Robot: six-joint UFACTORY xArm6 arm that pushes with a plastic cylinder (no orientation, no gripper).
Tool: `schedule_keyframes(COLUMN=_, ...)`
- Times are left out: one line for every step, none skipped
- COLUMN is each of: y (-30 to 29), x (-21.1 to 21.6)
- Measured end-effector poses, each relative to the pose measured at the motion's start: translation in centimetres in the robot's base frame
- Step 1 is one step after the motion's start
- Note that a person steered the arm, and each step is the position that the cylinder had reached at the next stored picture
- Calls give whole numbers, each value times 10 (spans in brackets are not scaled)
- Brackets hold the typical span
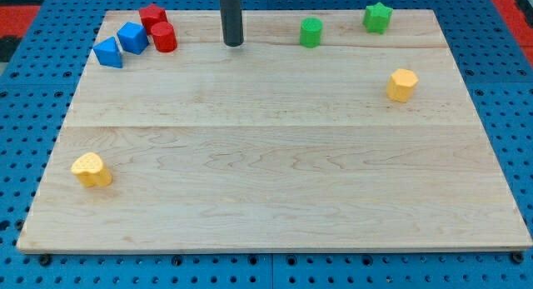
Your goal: Slide the green circle a bit right
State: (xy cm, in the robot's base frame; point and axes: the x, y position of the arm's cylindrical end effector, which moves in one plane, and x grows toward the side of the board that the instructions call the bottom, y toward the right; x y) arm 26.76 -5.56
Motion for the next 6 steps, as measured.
schedule_keyframes(y=0, x=0)
schedule_keyframes(y=5, x=1)
schedule_keyframes(y=28, x=-5)
schedule_keyframes(y=69, x=-11)
schedule_keyframes(y=119, x=-7)
schedule_keyframes(y=119, x=31)
